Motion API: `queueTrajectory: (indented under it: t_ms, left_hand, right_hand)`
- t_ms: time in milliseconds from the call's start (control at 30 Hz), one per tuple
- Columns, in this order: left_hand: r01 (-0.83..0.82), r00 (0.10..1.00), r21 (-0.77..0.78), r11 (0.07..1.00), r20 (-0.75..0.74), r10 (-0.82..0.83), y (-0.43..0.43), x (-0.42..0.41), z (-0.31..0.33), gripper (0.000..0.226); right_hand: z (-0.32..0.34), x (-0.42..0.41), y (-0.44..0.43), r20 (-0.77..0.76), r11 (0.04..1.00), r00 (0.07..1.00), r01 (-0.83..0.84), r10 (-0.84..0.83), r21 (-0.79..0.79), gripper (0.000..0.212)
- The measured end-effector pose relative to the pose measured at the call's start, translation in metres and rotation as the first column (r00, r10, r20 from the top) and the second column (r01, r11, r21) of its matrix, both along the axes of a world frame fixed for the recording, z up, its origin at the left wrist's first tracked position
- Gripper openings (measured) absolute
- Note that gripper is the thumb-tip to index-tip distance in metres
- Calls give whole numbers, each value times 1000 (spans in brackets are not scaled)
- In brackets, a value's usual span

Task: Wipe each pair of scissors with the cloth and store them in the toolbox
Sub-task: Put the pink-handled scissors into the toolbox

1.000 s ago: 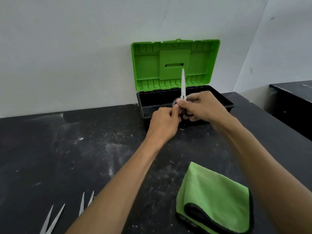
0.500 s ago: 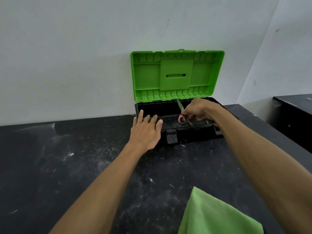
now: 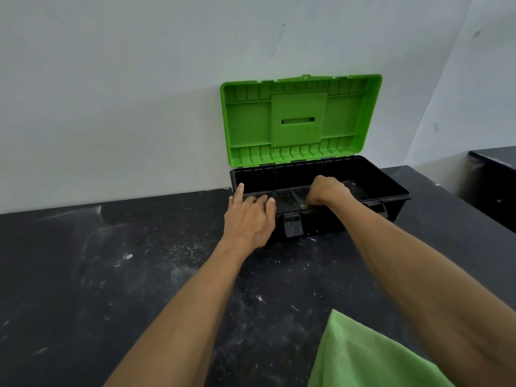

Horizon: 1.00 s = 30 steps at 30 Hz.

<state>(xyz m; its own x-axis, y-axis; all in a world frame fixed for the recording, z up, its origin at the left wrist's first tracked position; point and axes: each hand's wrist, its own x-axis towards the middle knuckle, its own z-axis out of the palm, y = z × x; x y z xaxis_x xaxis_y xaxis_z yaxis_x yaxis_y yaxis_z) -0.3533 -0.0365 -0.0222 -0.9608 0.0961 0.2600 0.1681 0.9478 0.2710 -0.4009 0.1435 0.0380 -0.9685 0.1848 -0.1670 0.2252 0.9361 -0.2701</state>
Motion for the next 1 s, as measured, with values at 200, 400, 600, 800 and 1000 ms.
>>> queueTrajectory:
  t_ms: [200,400,600,800,1000]
  left_hand:
    - [-25,999,2,1000,41,24,-1,-10,-6,77]
    - [-41,994,-4,999,98,41,2,-1,9,71]
    - [-4,977,4,1000,212,3,-9,45,49,64]
    - [-36,992,79,996,125,25,-58,133,73,64]
    - [-82,983,19,996,169,77,-109,257,63,66]
  right_hand:
    - [0,8,-3,-111,997,994,6,4,83,39]
    - [7,31,-9,-378,994,924,-85,51,-74,28]
    - [23,83,-23,-509,956,833,-287,217,-62,30]
    - [35,150,-54,-541,896,780,-432,315,-100,29]
    - [20,248,-89,-412,748,710,-657,571,-95,24]
